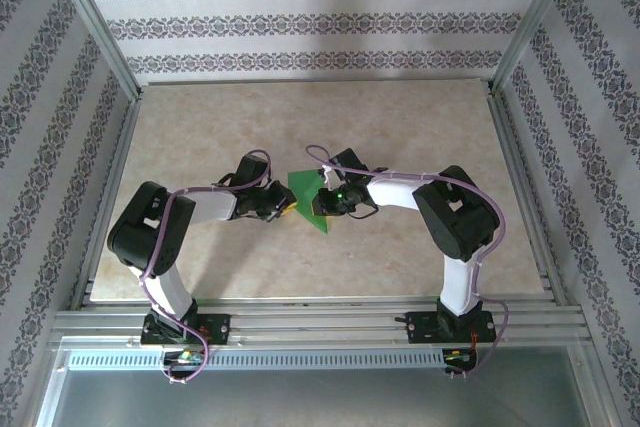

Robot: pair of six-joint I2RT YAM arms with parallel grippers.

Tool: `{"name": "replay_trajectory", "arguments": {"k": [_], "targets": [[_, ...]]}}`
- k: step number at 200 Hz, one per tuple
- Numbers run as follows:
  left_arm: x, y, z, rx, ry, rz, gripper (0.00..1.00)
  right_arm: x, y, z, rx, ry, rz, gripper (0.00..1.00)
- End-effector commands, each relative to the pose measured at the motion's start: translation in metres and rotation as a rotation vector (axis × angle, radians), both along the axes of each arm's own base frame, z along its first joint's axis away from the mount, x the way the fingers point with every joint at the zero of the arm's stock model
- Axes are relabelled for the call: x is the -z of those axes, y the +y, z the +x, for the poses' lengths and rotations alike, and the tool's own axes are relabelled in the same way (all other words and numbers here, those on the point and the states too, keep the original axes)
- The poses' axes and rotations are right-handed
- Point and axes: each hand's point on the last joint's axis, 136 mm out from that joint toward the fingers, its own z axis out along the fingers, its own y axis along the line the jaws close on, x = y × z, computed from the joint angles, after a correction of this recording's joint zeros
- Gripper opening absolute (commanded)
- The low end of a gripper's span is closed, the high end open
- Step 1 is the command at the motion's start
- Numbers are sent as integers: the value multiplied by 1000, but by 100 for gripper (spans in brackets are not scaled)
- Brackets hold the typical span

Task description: Fold a paper plane with a square sheet of paper (pick it up from the middle)

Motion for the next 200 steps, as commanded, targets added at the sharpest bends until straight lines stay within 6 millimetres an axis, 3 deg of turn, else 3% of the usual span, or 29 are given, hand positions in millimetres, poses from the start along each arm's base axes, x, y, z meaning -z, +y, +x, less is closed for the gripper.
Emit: {"name": "replay_trajectory", "arguments": {"k": [1,88,112,125,169,200], "targets": [[-4,-3,2,25,-21,30,20,34,-18,-17,10,85,-87,18],[0,-20,2,85,-25,-35,15,34,-17,-16,7,84,-82,18],[0,-19,2,87,-27,-28,9,28,-16,-13,2,67,-72,19],[-4,-18,3,78,-34,-25,4,16,-14,-8,-5,33,-50,21],[-22,-5,4,18,-57,27,0,-69,-16,17,-51,-285,34,36],[-31,11,3,-94,-48,56,0,-86,-20,24,-125,-530,-39,43]]}}
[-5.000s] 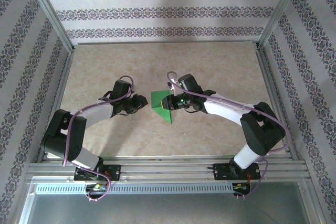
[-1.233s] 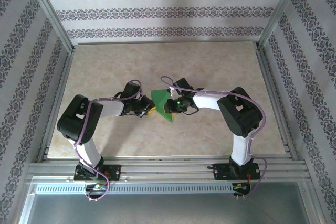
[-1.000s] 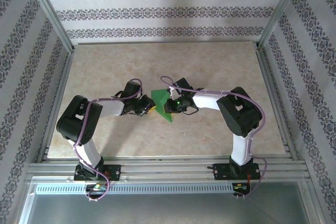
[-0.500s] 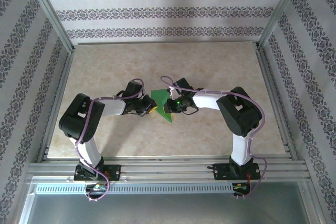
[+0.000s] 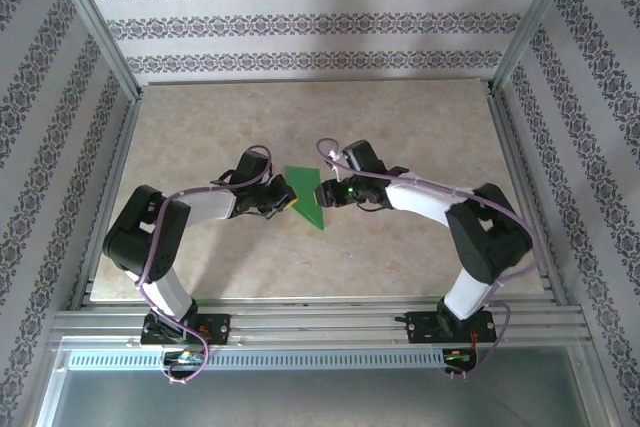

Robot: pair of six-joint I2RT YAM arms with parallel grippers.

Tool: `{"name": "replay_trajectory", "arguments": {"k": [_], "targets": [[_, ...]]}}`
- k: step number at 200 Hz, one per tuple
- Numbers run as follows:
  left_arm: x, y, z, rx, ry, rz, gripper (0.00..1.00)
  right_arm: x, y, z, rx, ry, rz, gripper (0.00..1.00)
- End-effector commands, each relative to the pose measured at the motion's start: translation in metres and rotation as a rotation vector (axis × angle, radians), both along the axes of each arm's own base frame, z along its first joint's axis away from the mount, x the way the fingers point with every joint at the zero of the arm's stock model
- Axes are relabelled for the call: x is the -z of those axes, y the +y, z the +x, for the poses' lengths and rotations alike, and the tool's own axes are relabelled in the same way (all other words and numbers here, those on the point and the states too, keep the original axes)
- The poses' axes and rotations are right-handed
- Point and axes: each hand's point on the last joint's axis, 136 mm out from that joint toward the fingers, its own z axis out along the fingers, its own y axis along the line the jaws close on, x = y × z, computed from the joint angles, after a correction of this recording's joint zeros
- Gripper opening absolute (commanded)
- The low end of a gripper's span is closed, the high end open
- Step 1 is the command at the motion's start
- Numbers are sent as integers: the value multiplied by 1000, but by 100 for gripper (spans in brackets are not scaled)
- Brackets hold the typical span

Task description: Fold a paper plane with a square sheet of paper (pick it up from the middle)

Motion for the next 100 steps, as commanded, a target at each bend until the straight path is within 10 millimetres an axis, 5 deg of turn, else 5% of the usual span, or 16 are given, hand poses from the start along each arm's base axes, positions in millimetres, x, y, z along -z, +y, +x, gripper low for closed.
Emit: {"name": "replay_trajectory", "arguments": {"k": [1,56,100], "targets": [[-9,13,-2,-92,9,41,0,-11,-5,12,-53,-233,-82,43],[-25,40,-6,-290,1,79,0,-14,31,5,-218,-572,-149,45],[-21,40,-11,-309,17,87,0,2,51,-9,-318,-670,-152,47]]}}
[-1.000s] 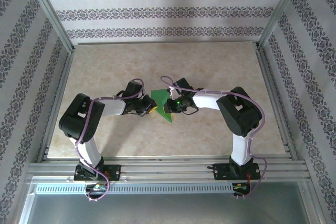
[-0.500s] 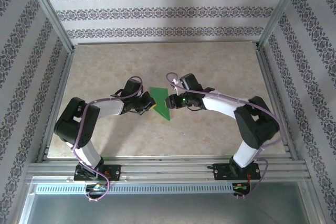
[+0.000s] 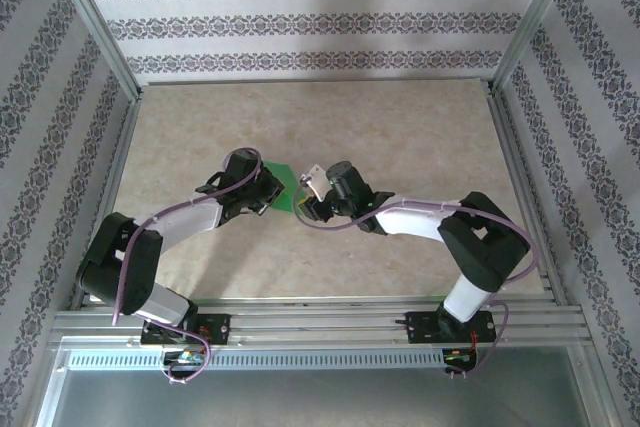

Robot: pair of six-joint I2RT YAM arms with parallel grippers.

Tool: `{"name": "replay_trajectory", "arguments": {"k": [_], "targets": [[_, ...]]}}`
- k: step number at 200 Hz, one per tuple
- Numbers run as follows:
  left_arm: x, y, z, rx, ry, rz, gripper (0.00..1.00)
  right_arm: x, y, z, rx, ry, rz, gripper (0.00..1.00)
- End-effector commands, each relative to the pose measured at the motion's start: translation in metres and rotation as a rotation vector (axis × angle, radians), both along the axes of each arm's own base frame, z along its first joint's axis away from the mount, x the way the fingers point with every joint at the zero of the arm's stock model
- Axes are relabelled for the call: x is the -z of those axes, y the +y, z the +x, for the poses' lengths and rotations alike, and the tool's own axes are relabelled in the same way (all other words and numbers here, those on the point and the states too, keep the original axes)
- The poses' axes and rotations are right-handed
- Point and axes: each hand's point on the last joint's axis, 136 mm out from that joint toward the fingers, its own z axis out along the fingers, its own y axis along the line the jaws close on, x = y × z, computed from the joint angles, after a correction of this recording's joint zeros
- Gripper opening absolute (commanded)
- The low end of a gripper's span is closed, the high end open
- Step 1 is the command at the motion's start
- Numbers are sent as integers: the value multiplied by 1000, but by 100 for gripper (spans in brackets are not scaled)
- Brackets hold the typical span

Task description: Fold a paper plane with a square sheet of paper (pick it up from the middle)

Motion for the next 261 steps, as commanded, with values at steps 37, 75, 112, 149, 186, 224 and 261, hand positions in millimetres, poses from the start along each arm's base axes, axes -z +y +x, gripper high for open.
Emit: {"name": "replay_trajectory", "arguments": {"k": [37,75,112,149,186,224,261], "targets": [[13,4,-10,-58,73,25,0,15,17,-16,-123,-158,11,47],[16,0,-12,-56,81,17,0,29,23,-26,-135,-189,19,46],[15,0,-13,-54,80,16,0,32,28,-17,-105,-258,20,44],[17,1,-14,-57,85,18,1,34,28,-3,-53,-324,-3,43],[20,2,-15,-62,91,22,1,31,28,2,-30,-381,-21,40],[21,2,-15,-62,93,23,1,31,35,2,-38,-407,-39,38],[24,1,-15,-61,99,29,1,33,38,1,-32,-396,-30,36]]}}
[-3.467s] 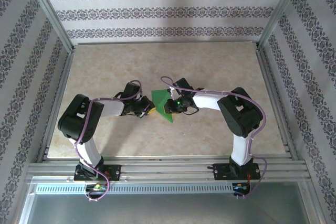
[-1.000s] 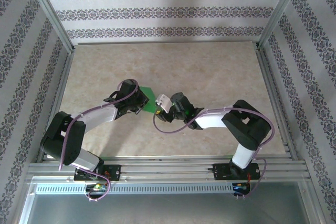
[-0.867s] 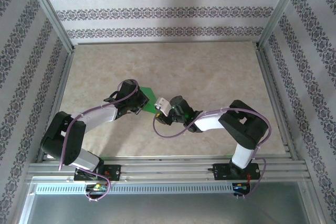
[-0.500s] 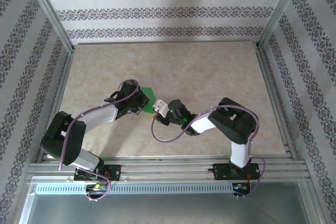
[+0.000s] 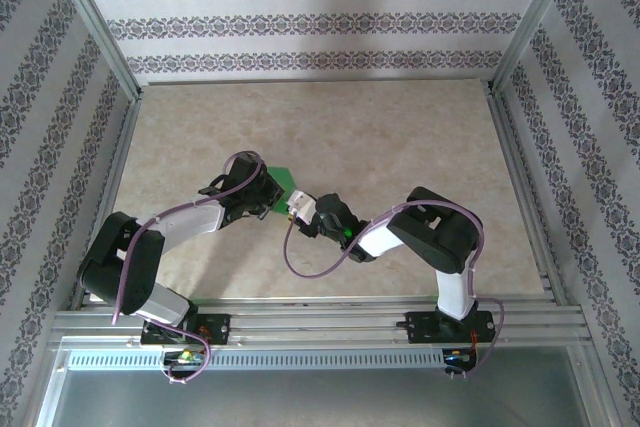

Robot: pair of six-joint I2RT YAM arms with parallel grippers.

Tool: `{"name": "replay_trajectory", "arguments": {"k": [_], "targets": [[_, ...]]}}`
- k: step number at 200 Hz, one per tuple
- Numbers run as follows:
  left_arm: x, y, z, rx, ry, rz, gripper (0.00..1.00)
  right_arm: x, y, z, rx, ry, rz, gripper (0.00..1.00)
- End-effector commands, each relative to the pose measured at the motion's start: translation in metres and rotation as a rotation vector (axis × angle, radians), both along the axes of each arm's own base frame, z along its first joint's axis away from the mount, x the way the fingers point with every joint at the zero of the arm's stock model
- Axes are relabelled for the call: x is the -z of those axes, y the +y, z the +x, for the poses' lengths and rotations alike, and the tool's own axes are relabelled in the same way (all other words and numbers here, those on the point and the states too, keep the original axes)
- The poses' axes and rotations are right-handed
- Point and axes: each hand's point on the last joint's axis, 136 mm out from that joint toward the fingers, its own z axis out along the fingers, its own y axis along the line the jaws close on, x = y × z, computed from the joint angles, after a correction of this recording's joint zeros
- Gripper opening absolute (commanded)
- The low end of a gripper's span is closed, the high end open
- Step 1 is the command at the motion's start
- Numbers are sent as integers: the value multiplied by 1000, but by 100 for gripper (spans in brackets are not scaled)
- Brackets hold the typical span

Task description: Fold a paper plane with a square sheet of paper (pick it up from the middle)

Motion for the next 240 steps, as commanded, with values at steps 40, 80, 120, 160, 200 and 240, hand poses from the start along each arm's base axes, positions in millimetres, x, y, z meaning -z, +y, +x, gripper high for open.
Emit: {"name": "replay_trajectory", "arguments": {"k": [40,80,120,160,200,240], "targets": [[15,0,-7,-19,55,15,1,-9,10,6,27,-20,41,34],[13,-1,-8,-18,53,10,2,-5,7,8,46,-18,37,28],[11,-1,-8,-19,48,9,3,-2,5,10,63,-15,31,27],[12,-1,-8,-18,50,10,4,-3,5,10,65,-15,35,20],[9,1,-7,-20,39,14,10,0,7,6,40,9,50,13],[-19,30,-3,-58,-48,58,42,5,4,-4,13,80,91,10]]}}
